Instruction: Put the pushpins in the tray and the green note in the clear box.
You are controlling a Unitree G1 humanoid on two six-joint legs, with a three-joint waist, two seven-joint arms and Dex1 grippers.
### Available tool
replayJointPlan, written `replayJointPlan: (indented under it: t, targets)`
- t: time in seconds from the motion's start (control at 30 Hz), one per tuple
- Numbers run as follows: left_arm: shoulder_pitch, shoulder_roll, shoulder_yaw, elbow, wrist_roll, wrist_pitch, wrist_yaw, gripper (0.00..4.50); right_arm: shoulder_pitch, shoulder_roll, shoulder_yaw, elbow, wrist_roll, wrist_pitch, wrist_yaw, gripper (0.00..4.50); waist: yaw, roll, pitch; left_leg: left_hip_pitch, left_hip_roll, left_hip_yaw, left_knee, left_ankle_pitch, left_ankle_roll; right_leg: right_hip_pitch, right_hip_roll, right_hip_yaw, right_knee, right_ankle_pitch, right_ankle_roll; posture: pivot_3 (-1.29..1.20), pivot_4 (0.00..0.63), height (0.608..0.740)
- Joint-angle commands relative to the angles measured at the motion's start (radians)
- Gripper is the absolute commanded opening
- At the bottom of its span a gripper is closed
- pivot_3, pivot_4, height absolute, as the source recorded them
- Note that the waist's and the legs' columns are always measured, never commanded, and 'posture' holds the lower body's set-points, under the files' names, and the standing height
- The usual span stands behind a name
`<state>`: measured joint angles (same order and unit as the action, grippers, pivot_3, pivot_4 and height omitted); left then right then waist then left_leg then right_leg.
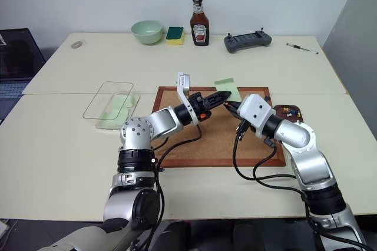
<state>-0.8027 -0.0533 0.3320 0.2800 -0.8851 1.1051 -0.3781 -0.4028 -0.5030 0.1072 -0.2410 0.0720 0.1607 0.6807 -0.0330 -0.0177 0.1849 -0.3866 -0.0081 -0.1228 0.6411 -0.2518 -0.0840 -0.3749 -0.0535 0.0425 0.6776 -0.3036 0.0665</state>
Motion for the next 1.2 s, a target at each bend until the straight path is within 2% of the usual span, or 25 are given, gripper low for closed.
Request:
replayJointPlan:
  t: [0.03, 0.47, 0.7, 0.87, 1.07, 1.2]
  targets:
    - [0.002, -0.001, -0.009, -0.007, -0.01, -0.007, 0.007, 0.08, 0.002, 0.016, -0.056, -0.053, 0.04, -0.022, -0.03, 0.0, 0.0, 0.0, 0.0, 0.0, 0.0, 0.0, 0.0, 0.0, 0.0, 0.0, 0.0, 0.0, 0.0, 0.0, 0.0, 0.0, 0.15, 0.74]
    - [0.007, 0.005, -0.02, 0.002, 0.002, -0.039, 0.022, 0.08, -0.001, 0.064, -0.109, -0.072, 0.162, 0.074, -0.052, 0.0, 0.0, 0.0, 0.0, 0.0, 0.0, 0.0, 0.0, 0.0, 0.0, 0.0, 0.0, 0.0, 0.0, 0.0, 0.0, 0.0, 0.15, 0.74]
    - [0.017, 0.011, -0.022, -0.015, -0.004, -0.03, 0.028, 0.08, -0.009, 0.08, -0.17, -0.072, 0.212, 0.162, -0.118, 0.0, 0.001, 0.0, 0.0, 0.0, 0.0, 0.0, 0.0, 0.0, 0.0, 0.0, 0.0, 0.0, 0.0, 0.0, 0.0, 0.0, 0.15, 0.74]
    - [0.044, 0.055, -0.039, -0.093, -0.022, 0.004, 0.007, 0.08, 0.042, 0.023, -0.203, -0.021, 0.137, 0.118, -0.149, 0.0, 0.001, 0.0, 0.0, 0.0, 0.0, 0.0, 0.0, 0.0, 0.0, 0.0, 0.0, 0.0, 0.0, 0.0, 0.0, 0.0, 0.15, 0.74]
    - [0.098, 0.105, -0.054, -0.158, -0.023, 0.014, -0.001, 0.08, 0.126, -0.13, -0.15, 0.118, -0.105, 0.099, -0.223, 0.0, 0.001, 0.0, 0.0, 0.0, 0.0, 0.001, -0.001, 0.0, 0.0, 0.0, 0.0, 0.001, 0.0, 0.0, 0.0, 0.0, 0.15, 0.74]
    - [0.093, 0.11, -0.053, -0.15, -0.019, 0.001, -0.005, 0.08, 0.112, -0.144, -0.115, 0.197, -0.185, 0.091, -0.266, 0.0, -0.001, 0.0, 0.0, 0.0, 0.0, 0.001, 0.0, 0.0, 0.0, 0.0, 0.0, 0.001, 0.0, 0.0, 0.0, 0.0, 0.15, 0.74]
